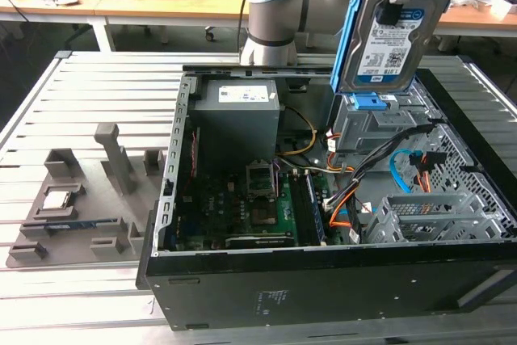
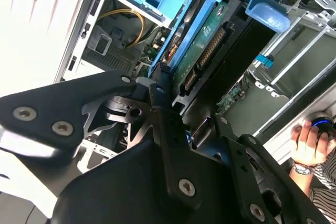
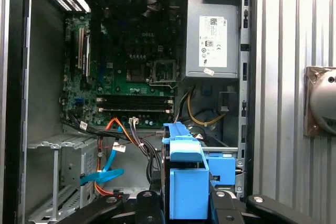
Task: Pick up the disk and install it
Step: 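Pick up the disk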
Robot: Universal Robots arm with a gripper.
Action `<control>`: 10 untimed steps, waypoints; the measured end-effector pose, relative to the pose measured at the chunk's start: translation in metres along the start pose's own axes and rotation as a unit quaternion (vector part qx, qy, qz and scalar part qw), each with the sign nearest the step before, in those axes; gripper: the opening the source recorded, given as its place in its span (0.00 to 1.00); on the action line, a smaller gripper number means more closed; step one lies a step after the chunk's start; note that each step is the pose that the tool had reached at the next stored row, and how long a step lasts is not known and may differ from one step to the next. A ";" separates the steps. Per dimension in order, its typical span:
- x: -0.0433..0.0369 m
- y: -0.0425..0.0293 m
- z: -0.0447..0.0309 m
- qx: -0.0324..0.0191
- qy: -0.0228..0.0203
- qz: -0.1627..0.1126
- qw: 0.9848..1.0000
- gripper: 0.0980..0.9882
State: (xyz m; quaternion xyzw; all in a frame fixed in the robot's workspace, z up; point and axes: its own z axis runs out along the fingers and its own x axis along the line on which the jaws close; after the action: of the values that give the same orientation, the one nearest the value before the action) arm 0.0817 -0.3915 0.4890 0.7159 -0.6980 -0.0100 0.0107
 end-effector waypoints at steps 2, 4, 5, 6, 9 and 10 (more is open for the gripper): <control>0.0016 0.0013 0.0001 0.000 0.000 0.000 1.000 0.30; 0.0050 0.0032 0.0005 0.000 0.000 0.000 1.000 0.30; 0.0072 0.0039 0.0007 0.000 0.000 0.000 1.000 0.30; 0.0095 0.0048 0.0009 0.000 0.000 0.000 1.000 0.30; 0.0152 0.0062 0.0012 0.000 0.000 0.000 1.000 0.30; 0.0174 0.0064 0.0013 0.000 0.000 0.000 1.000 0.30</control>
State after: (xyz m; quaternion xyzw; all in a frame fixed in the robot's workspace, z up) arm 0.0757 -0.4090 0.4879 0.7159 -0.6980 -0.0100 0.0106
